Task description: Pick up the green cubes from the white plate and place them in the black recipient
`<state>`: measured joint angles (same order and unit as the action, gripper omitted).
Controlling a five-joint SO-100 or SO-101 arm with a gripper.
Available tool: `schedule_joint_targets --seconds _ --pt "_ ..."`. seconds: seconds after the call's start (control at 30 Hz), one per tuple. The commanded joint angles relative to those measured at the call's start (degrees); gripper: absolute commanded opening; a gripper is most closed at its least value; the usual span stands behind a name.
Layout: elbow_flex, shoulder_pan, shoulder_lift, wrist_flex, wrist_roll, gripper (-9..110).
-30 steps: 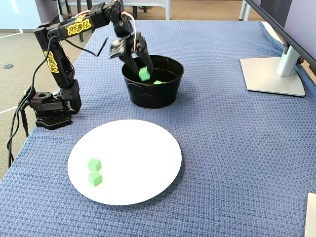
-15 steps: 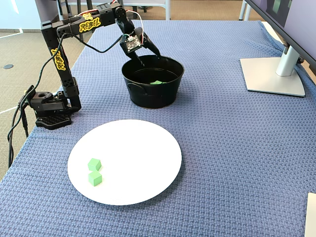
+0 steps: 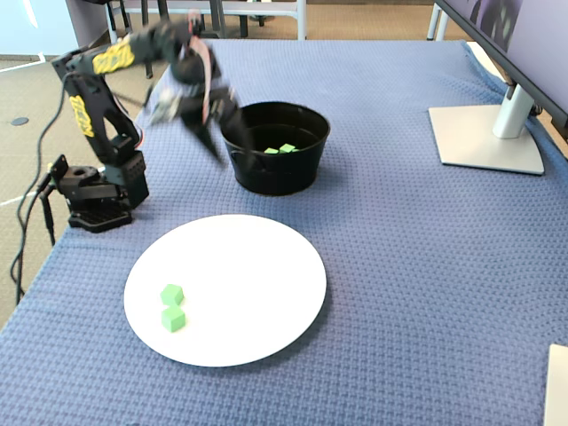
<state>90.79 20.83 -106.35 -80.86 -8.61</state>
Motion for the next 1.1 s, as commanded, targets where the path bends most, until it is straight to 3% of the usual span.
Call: schedule_joint_targets --seconds 0.0,0.37,0.83,1.07 --pt "9.76 8.26 -0.26 7.56 -5.89 11" --pt "18.72 25.22 10.72 18.9 -31.73 18" --pt "8.09 34.54 25.58 25.14 -37.44 16" --pt "6.06 35.51 28.56 26.54 -36.91 9"
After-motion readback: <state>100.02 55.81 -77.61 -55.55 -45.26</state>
